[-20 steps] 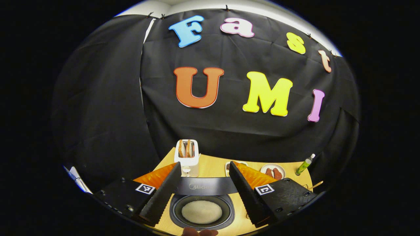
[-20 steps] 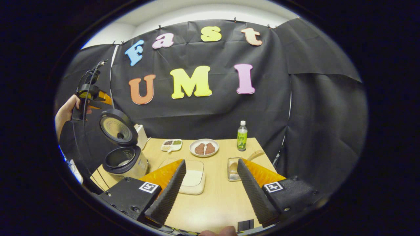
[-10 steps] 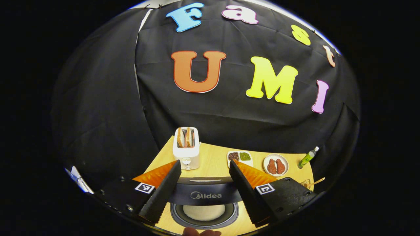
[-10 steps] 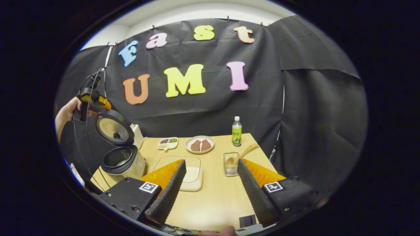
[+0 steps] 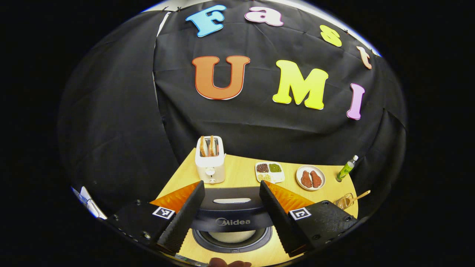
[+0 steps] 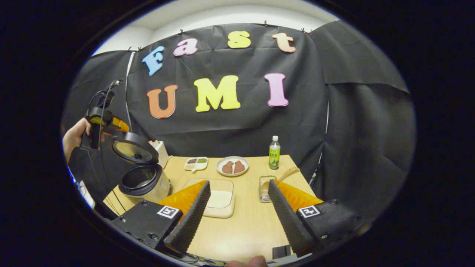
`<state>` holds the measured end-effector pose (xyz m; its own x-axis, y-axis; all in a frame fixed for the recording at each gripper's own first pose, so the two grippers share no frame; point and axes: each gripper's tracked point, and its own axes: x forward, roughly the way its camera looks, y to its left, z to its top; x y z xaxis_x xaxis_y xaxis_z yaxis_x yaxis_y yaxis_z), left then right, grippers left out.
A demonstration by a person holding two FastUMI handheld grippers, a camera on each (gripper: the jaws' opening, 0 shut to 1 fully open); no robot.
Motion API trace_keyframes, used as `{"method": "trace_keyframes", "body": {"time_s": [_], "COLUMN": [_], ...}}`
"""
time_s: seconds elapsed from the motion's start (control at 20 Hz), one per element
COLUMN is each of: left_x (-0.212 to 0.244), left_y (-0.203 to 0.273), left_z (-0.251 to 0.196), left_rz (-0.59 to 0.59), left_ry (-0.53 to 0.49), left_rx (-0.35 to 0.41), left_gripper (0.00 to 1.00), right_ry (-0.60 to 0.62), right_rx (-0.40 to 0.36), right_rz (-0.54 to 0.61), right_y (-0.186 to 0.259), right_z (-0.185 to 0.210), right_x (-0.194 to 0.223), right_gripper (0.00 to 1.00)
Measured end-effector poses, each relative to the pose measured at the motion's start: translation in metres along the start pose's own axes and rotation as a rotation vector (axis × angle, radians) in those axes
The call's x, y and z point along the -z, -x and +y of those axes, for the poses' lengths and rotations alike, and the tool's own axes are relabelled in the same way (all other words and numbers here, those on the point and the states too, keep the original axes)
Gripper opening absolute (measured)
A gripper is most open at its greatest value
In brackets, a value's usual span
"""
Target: Close the left gripper, press the button to open the rice cooker; take a wooden spoon from the chopstick holder with the right hand, scoop a spoonful of rice and pour it into the rice cooker, then put the wooden spoon back into the chopstick holder.
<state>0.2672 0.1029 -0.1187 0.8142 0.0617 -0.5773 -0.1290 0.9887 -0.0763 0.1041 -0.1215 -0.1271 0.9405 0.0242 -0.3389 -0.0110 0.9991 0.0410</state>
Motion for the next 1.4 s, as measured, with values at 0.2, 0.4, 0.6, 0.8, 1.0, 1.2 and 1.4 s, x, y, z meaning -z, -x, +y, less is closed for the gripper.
{"method": "trace_keyframes", "body": {"time_s": [0.2,0.4,0.6,0.8,1.0,1.2,1.4], "left_x": [0.054,0.086,0.109,0.134,0.155,0.164,0.173], "left_y": [0.011,0.016,0.016,0.013,0.008,0.006,0.004], "left_z": [-0.008,-0.006,-0.006,-0.006,-0.006,-0.006,-0.006], "left_rz": [0.077,0.077,0.086,0.121,0.146,0.147,0.151], "left_ry": [-0.003,-0.012,0.006,0.032,0.044,0.025,0.000], "left_rx": [0.020,0.008,0.011,0.016,0.014,0.006,-0.018], "left_gripper": [0.97,0.97,0.97,0.97,0.97,0.97,0.97], "right_ry": [0.005,0.024,0.042,0.049,0.059,0.059,0.056], "right_rx": [-0.006,-0.006,0.000,-0.002,-0.001,0.001,0.002], "right_rz": [-0.002,-0.001,-0.004,-0.002,-0.003,0.002,0.007], "right_y": [0.002,0.004,0.010,0.011,0.011,0.012,0.011], "right_z": [0.003,0.005,0.009,0.012,0.013,0.014,0.013], "right_x": [-0.001,-0.001,-0.001,-0.003,-0.004,-0.002,-0.002], "right_gripper": [1.00,1.00,1.00,0.99,1.00,0.99,1.00]}}
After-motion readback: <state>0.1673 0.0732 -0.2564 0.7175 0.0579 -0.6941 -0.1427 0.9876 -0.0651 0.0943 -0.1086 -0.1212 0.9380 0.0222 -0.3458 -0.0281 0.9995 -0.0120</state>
